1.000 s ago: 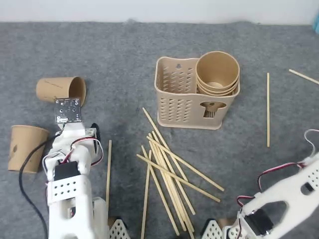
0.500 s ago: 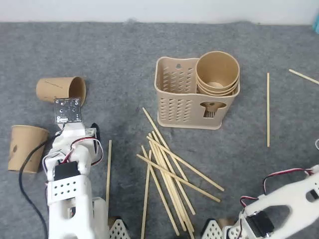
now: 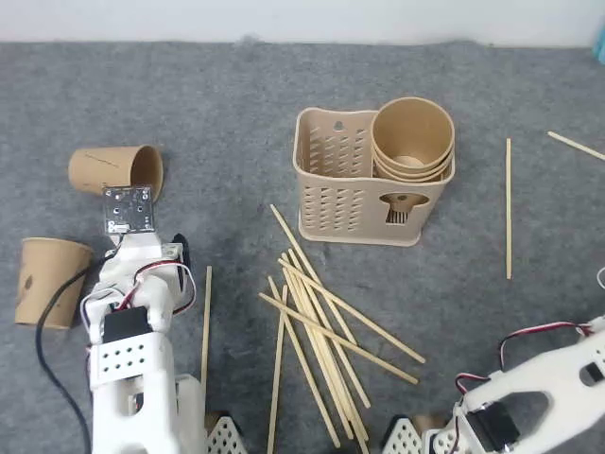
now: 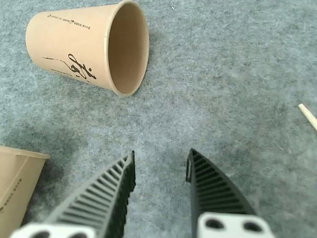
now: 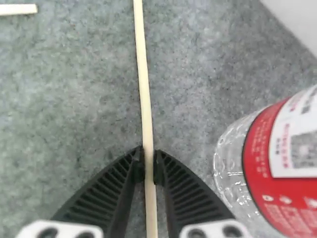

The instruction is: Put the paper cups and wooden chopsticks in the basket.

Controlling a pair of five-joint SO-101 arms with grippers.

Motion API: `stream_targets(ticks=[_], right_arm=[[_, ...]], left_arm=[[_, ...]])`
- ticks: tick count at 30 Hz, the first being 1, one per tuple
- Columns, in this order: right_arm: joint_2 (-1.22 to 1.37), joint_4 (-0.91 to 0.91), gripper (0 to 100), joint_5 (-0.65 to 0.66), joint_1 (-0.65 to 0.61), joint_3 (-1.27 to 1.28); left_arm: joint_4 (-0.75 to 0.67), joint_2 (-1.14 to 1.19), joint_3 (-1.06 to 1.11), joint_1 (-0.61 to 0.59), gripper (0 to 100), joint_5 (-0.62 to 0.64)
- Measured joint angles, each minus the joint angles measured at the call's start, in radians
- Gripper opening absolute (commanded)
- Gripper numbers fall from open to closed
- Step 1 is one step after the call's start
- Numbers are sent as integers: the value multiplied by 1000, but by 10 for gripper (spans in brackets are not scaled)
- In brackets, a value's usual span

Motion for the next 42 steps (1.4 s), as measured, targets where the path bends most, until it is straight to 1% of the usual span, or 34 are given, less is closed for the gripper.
stream_targets(ticks=[2, 5, 9, 13, 20, 26, 29, 39, 42], right_arm=[[0, 0, 6, 6, -5, 0], [-2, 44, 6, 60, -20, -2], [-34, 175, 6, 100, -55, -8], [-38, 313, 6, 107, -101, -68], [-26, 489, 6, 112, -199, -155], [-21, 718, 6, 206, -288, -250], [-32, 810, 6, 279, -319, -255], [-55, 830, 6, 462, -327, -252], [-80, 832, 6, 505, -347, -250]], left_arm=[[0, 0, 0, 0, 166, 0], [0, 0, 0, 0, 166, 0], [0, 0, 0, 0, 166, 0], [0, 0, 0, 0, 166, 0], [0, 0, 0, 0, 166, 0], [0, 0, 0, 0, 166, 0], [0, 0, 0, 0, 166, 0], [0, 0, 0, 0, 166, 0], [0, 0, 0, 0, 166, 0]])
